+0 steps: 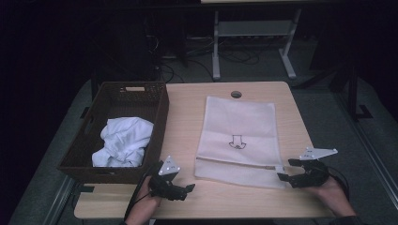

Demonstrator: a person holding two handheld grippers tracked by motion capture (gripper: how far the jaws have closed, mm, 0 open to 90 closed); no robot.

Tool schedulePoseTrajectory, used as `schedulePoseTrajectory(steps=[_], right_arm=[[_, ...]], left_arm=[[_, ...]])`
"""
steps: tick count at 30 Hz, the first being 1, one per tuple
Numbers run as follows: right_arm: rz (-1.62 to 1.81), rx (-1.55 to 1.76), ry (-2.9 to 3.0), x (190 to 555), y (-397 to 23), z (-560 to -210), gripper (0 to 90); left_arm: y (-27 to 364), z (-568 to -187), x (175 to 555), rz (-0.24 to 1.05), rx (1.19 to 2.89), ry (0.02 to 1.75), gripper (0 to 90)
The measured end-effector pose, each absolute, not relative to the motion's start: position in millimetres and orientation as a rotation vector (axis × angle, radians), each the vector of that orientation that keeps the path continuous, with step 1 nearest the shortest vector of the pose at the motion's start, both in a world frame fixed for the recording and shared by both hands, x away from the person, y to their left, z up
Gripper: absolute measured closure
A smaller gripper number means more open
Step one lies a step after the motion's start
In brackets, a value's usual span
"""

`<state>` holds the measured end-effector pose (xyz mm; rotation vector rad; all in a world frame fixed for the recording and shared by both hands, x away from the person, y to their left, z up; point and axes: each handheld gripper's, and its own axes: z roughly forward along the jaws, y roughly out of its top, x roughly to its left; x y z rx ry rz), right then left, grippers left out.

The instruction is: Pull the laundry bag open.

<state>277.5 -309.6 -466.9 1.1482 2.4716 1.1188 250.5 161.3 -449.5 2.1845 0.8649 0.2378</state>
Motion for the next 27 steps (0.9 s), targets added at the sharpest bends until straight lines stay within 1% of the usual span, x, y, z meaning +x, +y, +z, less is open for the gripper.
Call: schedulePoseTrajectory(steps=[2,6,12,15,16,17,20,21,25,27], right_arm=[[1.119,1.142,2.475,279.2,-311.0,-468.1,25.3],[1.112,1.106,2.509,282.9,-311.9,-470.6,32.6],[1.105,1.082,2.524,284.0,-310.7,-473.7,37.7],[1.102,1.055,2.512,281.9,-309.2,-474.6,46.4],[1.102,1.055,2.512,281.9,-309.2,-474.6,46.4],[1.098,1.022,2.5,279.6,-307.9,-475.5,50.8],[1.089,1.015,2.484,278.0,-306.4,-476.1,53.9],[1.088,1.029,2.475,277.8,-306.7,-476.0,56.8],[1.091,1.056,2.46,277.4,-306.6,-476.1,63.0],[1.093,1.064,2.463,277.0,-305.8,-475.7,67.9]], left_arm=[[161.9,-449.4,251.1,0.238,2.184,0.866,17.4],[162.8,-449.7,251.5,0.237,2.182,0.871,17.4],[163.1,-450.5,251.8,0.236,2.187,0.873,17.4],[163.0,-451.1,252.2,0.231,2.189,0.873,17.4],[163.0,-451.1,252.2,0.231,2.189,0.873,17.4],[163.0,-451.5,252.4,0.229,2.188,0.874,17.4],[162.7,-452.2,253.0,0.224,2.193,0.874,17.4],[162.7,-452.4,253.1,0.222,2.196,0.873,17.4],[162.3,-453.0,253.2,0.206,2.195,0.867,17.4],[162.2,-453.0,253.2,0.199,2.193,0.865,17.4]])
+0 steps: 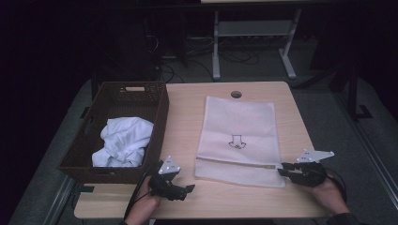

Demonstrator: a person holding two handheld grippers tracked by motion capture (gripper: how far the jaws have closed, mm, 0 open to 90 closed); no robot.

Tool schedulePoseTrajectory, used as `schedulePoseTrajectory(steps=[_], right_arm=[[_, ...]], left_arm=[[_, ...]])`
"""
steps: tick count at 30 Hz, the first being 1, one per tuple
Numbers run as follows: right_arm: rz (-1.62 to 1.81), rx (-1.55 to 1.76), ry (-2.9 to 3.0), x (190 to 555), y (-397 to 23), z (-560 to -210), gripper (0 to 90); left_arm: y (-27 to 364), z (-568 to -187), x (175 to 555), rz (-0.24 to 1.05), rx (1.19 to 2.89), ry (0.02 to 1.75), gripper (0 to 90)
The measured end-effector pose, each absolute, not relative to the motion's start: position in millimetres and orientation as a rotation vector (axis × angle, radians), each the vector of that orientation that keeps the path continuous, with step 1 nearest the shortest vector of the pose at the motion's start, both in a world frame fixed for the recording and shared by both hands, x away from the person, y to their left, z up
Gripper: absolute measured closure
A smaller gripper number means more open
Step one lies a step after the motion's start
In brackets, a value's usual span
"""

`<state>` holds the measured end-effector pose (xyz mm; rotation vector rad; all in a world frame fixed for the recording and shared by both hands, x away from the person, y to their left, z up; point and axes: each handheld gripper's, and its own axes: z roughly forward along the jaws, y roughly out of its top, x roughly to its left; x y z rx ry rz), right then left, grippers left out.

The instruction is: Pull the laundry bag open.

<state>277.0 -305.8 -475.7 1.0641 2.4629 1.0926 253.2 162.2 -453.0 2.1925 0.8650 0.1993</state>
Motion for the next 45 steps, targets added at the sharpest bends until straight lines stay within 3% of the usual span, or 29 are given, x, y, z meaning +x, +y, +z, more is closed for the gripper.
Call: schedulePoseTrajectory(steps=[3,10,29,34,45], right_arm=[[1.101,1.07,2.467,277,-304,-476,74.9],[1.126,1.142,2.466,278,-304,-475,81.8],[1.212,1.131,2.442,273,-292,-455,82.2],[1.228,1.098,2.445,271,-284,-450,82.2],[1.263,1.076,2.437,267,-277,-445,82.2]], left_arm=[[162,-453,254,0.188,2.191,0.867,17.4],[162,-452,256,0.165,2.177,0.87,17.1],[155,-437,256,0.106,2.15,0.734,19.3],[147,-434,257,0.07,2.155,0.698,16.4],[127,-430,263,0.046,2.143,0.649,22.4]])
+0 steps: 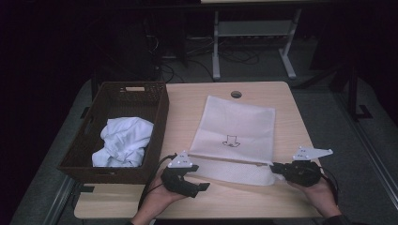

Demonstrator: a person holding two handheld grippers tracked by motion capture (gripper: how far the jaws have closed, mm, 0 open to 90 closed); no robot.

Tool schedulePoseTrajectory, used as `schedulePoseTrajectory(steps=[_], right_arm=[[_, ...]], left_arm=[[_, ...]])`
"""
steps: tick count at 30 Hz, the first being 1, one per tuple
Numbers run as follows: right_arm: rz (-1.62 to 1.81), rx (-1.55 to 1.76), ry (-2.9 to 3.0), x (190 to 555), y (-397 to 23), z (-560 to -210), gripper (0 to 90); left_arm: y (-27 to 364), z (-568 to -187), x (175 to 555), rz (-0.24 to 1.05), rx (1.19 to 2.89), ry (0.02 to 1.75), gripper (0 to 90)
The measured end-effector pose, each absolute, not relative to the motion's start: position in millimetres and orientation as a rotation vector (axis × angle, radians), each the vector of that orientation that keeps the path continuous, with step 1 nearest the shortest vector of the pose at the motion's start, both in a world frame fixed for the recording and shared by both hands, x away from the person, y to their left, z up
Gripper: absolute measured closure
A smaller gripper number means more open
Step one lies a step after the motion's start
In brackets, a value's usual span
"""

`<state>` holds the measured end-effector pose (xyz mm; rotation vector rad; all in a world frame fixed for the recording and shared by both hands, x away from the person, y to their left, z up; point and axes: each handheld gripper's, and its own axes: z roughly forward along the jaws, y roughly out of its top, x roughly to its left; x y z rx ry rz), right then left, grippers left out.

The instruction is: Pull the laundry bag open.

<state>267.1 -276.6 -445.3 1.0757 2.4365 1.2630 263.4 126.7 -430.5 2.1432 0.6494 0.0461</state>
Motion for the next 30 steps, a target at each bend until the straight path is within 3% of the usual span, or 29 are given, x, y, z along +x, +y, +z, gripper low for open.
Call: schedulePoseTrajectory(steps=[12,30], right_arm=[[1.29,1.033,2.441,262,-266,-441,82.2],[1.327,0.969,2.479,253,-246,-436,82.3]], left_arm=[[101,-428,267,0.012,2.136,0.592,22.9],[49,-430,273,-0.031,2.11,0.489,44.8]])
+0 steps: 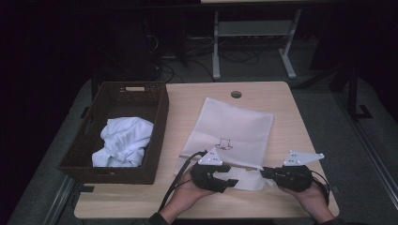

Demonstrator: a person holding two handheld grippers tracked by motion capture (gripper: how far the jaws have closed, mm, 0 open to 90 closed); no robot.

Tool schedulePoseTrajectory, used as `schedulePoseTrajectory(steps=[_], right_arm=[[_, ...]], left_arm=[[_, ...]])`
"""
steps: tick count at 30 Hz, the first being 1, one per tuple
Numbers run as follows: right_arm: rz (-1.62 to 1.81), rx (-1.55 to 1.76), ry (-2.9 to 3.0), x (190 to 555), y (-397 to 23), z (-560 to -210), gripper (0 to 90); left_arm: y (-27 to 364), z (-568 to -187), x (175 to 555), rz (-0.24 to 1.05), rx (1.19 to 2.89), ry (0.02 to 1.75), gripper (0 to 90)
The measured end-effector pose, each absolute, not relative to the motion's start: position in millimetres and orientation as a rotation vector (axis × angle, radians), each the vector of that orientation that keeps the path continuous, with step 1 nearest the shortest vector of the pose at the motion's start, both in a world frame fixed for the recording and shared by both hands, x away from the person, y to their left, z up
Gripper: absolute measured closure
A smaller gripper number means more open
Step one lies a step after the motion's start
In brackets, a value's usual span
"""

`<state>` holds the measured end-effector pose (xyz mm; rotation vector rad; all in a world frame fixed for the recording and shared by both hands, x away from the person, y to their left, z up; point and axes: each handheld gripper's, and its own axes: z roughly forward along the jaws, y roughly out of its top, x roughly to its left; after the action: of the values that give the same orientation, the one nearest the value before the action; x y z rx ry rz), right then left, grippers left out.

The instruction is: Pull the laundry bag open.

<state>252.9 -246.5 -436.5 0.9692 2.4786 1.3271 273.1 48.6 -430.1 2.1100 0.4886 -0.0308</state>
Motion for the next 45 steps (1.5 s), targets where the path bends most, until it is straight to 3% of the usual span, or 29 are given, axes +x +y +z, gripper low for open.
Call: schedulePoseTrajectory(steps=[25,31,38,45], right_arm=[[1.385,0.939,2.476,248,-242,-433,82.3],[1.389,0.935,2.48,247,-241,-433,82.3],[1.386,0.937,2.476,246,-241,-433,82.3],[1.373,0.929,2.482,245,-240,-433,82.4]], left_arm=[[5,-437,278,-0.072,2.115,0.451,63.5],[4,-438,281,-0.079,2.104,0.466,76.6],[6,-439,285,-0.079,2.112,0.496,85.5],[7,-438,285,-0.093,2.125,0.5,86.8]])
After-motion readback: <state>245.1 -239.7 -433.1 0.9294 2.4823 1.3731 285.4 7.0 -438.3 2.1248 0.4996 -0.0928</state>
